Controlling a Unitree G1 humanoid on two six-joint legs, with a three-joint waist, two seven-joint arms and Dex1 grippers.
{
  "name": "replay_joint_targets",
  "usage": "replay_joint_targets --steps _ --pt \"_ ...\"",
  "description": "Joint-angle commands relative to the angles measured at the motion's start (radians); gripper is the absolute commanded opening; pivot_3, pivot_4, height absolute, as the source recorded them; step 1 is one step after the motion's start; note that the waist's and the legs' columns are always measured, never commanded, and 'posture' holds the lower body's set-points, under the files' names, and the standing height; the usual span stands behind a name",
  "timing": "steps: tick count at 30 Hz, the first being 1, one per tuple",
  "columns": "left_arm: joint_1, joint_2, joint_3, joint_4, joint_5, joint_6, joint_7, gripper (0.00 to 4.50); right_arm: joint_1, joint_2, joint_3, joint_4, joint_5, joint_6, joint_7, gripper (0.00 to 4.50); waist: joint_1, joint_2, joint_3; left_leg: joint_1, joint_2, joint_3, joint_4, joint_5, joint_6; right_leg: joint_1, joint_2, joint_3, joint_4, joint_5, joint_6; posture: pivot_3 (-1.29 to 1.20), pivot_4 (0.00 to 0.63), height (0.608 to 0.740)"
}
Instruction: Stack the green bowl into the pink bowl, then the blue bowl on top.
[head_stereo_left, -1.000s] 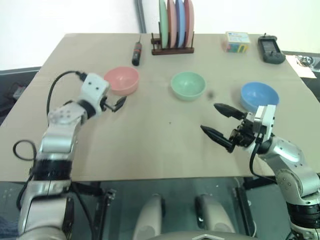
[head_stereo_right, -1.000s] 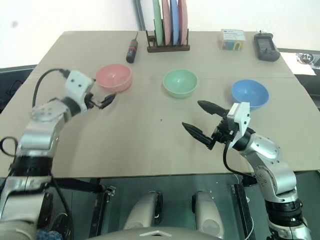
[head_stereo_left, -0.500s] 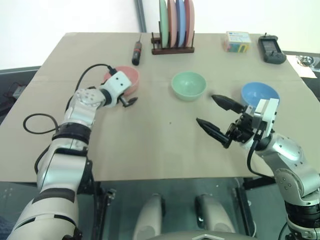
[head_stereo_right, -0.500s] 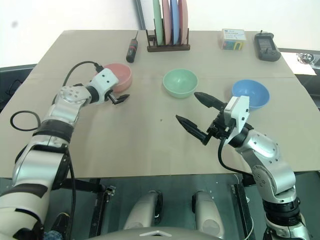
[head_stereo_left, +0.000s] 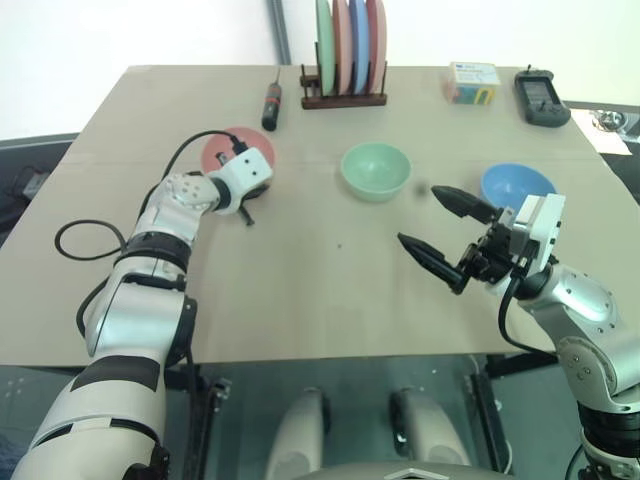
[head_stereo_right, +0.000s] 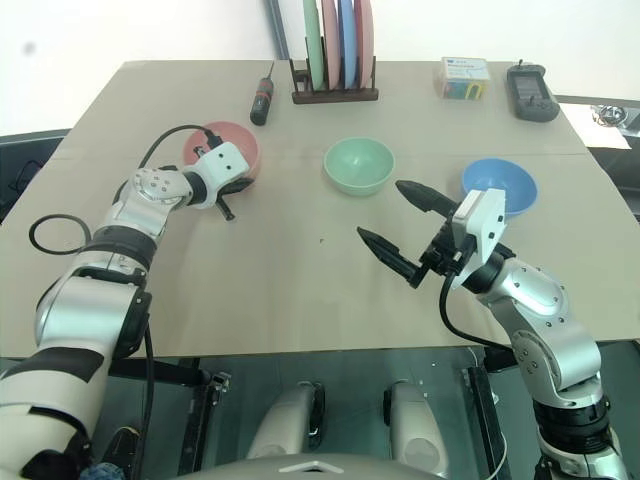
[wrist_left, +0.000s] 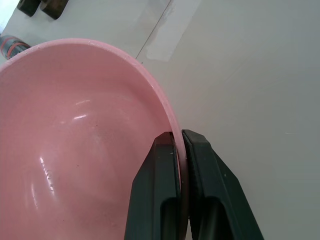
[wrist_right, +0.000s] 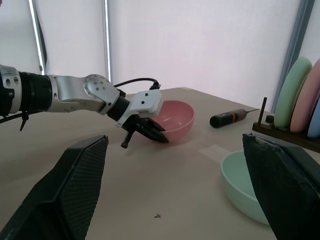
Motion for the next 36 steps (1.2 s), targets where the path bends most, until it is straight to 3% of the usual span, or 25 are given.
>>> replay_joint_targets --steps 1,3,7,10,13,18,19,21,22,23,24,28,36 --pt "0.014 -0.001 0.004 -0.157 -0.060 0.005 -0.192 0.05 -0.011 -0.015 -0.021 -0.023 0.010 -0.011 0.011 4.50 0.000 0.000 0.000 0.000 0.000 0.000 0.000 0.000 0.000 0.000 0.000 0.000 0.000 0.000 0.000 0.00 0.150 0.740" --pt "0.072 -0.005 -0.001 -0.304 -0.107 0.073 -0.313 0.05 -0.017 -0.017 -0.016 -0.016 0.008 -0.011 0.016 4.50 0.002 0.000 0.000 0.000 0.000 0.000 0.000 0.000 0.000 0.000 0.000 0.000 0.000 0.000 0.000 0.00 0.150 0.740" --pt "0.245 0.032 -0.059 -0.775 -0.218 0.352 -0.569 0.05 -0.040 -0.017 -0.006 -0.003 0.008 -0.008 0.028 4.50 -0.006 0.000 0.000 0.000 0.000 0.000 0.000 0.000 0.000 0.000 0.000 0.001 0.000 0.000 0.000 0.00 0.150 0.740" --pt "0.309 0.055 -0.077 -1.012 -0.277 0.540 -0.638 0.05 -0.051 -0.020 -0.005 0.010 0.007 -0.009 0.038 4.50 -0.006 0.000 0.000 0.001 0.000 0.000 0.000 0.000 0.000 0.000 0.000 0.001 0.001 0.000 0.000 0.00 0.150 0.740" --pt "0.342 0.073 -0.106 -1.142 -0.280 0.583 -0.662 0.05 -0.066 -0.017 -0.001 0.023 0.002 -0.011 0.043 4.50 -0.006 0.000 0.000 0.002 0.001 0.000 0.000 0.000 0.000 0.001 0.000 0.001 0.002 0.000 0.000 0.00 0.150 0.740" --pt "0.354 0.065 -0.111 -1.182 -0.277 0.572 -0.636 0.05 -0.076 -0.013 0.009 0.028 -0.004 -0.012 0.045 4.50 -0.005 0.000 0.000 0.002 0.001 0.001 0.001 0.000 0.000 0.001 0.001 0.002 0.002 0.000 0.000 0.00 0.150 0.740" --pt "0.355 0.062 -0.107 -1.180 -0.276 0.568 -0.626 0.78 -0.077 -0.013 0.010 0.028 -0.004 -0.012 0.045 4.50 -0.005 0.000 0.000 0.002 0.001 0.001 0.001 0.000 0.000 0.001 0.001 0.002 0.002 0.000 0.000 0.00 0.150 0.740" --pt "0.351 0.052 -0.096 -1.173 -0.280 0.564 -0.605 1.40 -0.075 -0.016 0.008 0.027 -0.005 -0.012 0.047 4.50 -0.005 0.000 0.000 0.002 0.001 0.000 0.001 0.000 0.000 0.001 0.001 0.002 0.002 0.000 0.000 0.00 0.150 0.740" --pt "0.346 0.045 -0.085 -1.165 -0.285 0.557 -0.590 1.48 -0.076 -0.017 0.007 0.027 -0.005 -0.011 0.047 4.50 -0.004 0.000 0.000 0.002 0.001 0.001 0.001 0.000 0.000 0.001 0.001 0.002 0.001 0.000 0.000 0.00 0.150 0.740" --pt "0.340 0.036 -0.073 -1.157 -0.291 0.547 -0.575 2.18 -0.076 -0.018 0.006 0.027 -0.006 -0.011 0.047 4.50 -0.004 0.000 0.000 0.002 0.001 0.001 0.001 0.000 0.000 0.001 0.001 0.002 0.001 0.000 0.000 0.00 0.150 0.740" --pt "0.330 0.024 -0.054 -1.149 -0.300 0.552 -0.553 2.42 -0.075 -0.022 0.002 0.026 -0.006 -0.009 0.048 4.50 -0.003 0.000 0.000 0.002 0.001 0.001 0.001 0.000 0.000 0.001 0.001 0.002 0.001 0.000 0.000 0.00 0.150 0.740" --pt "0.318 0.006 0.029 -1.148 -0.365 0.583 -0.498 4.30 -0.071 -0.056 -0.025 0.024 0.001 0.007 0.056 4.50 -0.002 0.000 0.000 0.002 0.001 0.000 0.001 0.000 0.000 0.001 0.001 0.002 0.001 0.000 0.000 0.00 0.150 0.740" --pt "0.433 0.040 0.236 -1.356 -0.610 0.811 -0.436 4.41 -0.155 -0.133 -0.007 0.122 -0.010 0.021 0.149 4.50 -0.009 0.001 0.000 0.002 0.001 0.001 0.001 0.000 0.000 0.001 0.001 0.002 0.001 0.000 0.000 0.00 0.150 0.740"
